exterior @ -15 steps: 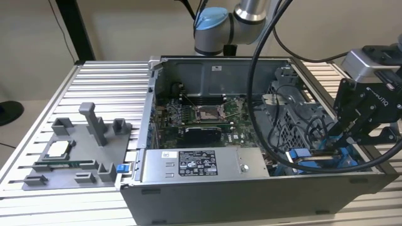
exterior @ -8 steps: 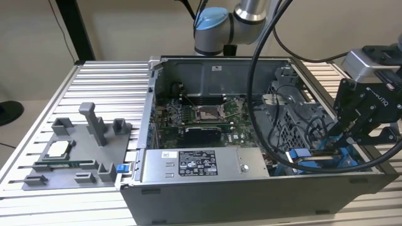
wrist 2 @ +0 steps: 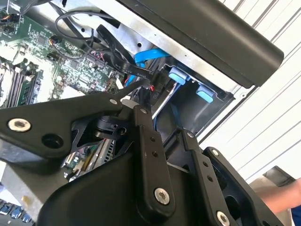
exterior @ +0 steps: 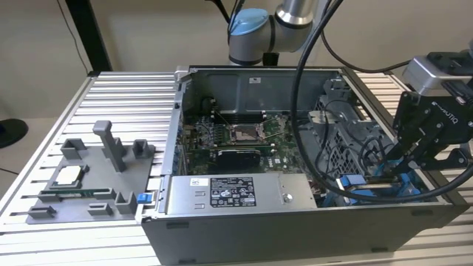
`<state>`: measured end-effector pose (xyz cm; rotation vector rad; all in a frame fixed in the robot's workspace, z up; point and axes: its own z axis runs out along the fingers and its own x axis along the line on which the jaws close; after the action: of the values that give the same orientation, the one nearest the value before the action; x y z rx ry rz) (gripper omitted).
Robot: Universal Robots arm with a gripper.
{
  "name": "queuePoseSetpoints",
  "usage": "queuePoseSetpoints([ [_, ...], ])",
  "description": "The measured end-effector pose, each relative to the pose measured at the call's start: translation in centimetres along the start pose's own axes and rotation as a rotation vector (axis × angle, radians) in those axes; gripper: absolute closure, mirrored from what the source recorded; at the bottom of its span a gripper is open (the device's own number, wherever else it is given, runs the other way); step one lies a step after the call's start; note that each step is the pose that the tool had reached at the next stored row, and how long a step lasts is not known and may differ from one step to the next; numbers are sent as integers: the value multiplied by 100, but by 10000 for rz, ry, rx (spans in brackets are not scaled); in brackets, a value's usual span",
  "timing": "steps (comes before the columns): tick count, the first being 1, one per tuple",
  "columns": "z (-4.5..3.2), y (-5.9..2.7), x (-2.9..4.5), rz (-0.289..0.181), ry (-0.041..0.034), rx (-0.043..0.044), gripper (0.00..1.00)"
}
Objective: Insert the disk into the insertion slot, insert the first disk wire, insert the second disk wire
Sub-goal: 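Insert the second disk wire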
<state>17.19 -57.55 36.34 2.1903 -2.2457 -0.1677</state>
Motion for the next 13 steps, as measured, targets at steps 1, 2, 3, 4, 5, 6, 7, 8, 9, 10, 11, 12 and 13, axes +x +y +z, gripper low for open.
queuePoseSetpoints([
  [1, -35, 3, -2, 0, -1, 0, 0],
  [2, -75, 6, -5, 0, -2, 0, 0],
  [3, -109, 7, -9, -2, -2, 0, 0],
  [4, -121, 3, -10, -4, -8, 0, 0],
  [5, -125, -16, -10, -6, -47, 0, 0],
  [6, -128, -52, -11, -10, -122, -3, 0],
  [7, -132, -90, -13, -20, -231, -6, 0],
  [8, -134, -121, -13, -29, -349, -10, 0],
  [9, -135, -143, -14, -39, -472, -13, 0],
  [10, -136, -160, -16, -49, -596, -17, 0],
  [11, -136, -174, -16, -60, -725, -20, 0],
  [12, -134, -188, -16, -64, -778, -23, 0],
  [13, -134, -200, -16, -63, -780, -24, 0],
])
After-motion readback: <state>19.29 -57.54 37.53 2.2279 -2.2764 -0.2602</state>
